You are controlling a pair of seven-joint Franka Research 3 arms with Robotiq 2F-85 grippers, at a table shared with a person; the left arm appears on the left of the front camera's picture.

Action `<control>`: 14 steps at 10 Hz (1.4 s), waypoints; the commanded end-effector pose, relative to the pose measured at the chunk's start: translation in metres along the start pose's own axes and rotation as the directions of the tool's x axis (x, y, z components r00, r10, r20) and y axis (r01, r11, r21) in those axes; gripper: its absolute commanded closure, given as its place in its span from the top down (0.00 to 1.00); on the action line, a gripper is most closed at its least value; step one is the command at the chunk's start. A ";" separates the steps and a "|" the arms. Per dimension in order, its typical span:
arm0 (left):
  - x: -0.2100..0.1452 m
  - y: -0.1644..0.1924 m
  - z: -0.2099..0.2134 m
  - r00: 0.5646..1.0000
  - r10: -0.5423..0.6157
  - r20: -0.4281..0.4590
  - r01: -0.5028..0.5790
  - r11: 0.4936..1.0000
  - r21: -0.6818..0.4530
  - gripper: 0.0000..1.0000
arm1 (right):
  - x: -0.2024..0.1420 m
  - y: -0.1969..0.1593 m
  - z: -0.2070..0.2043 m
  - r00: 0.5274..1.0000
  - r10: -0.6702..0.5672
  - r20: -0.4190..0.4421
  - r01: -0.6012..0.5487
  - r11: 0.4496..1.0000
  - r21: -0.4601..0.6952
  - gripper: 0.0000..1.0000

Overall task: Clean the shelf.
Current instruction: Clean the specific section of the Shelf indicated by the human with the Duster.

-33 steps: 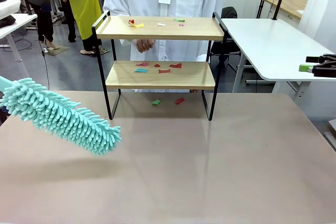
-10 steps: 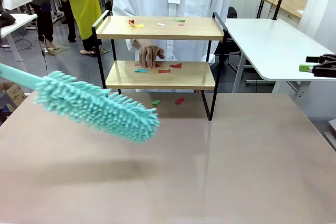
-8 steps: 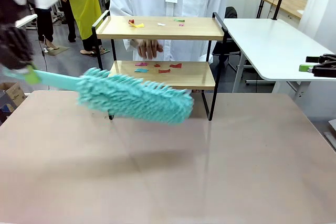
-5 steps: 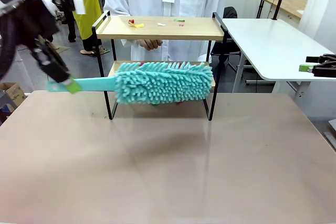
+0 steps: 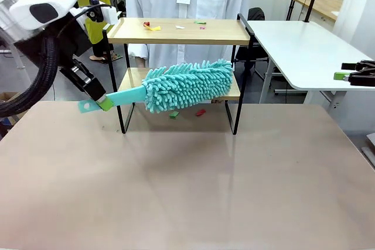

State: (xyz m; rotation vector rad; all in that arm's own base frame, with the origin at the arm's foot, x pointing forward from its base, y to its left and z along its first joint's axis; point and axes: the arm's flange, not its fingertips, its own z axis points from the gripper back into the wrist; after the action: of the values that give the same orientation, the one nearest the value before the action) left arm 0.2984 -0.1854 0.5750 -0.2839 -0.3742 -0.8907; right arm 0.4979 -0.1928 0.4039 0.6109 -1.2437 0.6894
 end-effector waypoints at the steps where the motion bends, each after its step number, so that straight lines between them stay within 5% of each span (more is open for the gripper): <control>1: 0.001 -0.001 -0.002 1.000 0.014 0.007 -0.014 1.000 0.007 0.13 | 0.003 0.001 0.001 1.000 0.005 -0.004 -0.005 1.000 -0.002 1.00; 7: 0.082 -0.047 -0.084 0.935 0.272 0.228 -0.313 0.935 0.164 0.13 | 0.003 0.001 0.001 1.000 0.005 -0.004 -0.005 1.000 -0.002 1.00; 12: 0.143 -0.041 -0.125 0.856 0.442 0.269 -0.489 0.860 0.144 0.13 | 0.003 0.001 0.001 1.000 0.005 -0.004 -0.005 1.000 -0.002 1.00; 14: 0.158 -0.042 -0.138 0.862 0.446 0.241 -0.483 0.867 0.121 0.13 | 0.003 0.001 0.001 1.000 0.005 -0.004 -0.005 1.000 -0.002 1.00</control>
State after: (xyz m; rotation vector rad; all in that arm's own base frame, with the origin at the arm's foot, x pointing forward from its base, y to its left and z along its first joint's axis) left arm 0.3802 -0.3551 0.5187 -0.2980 -0.5482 -0.3554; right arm 0.4979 -0.1927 0.4039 0.6109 -1.2433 0.6896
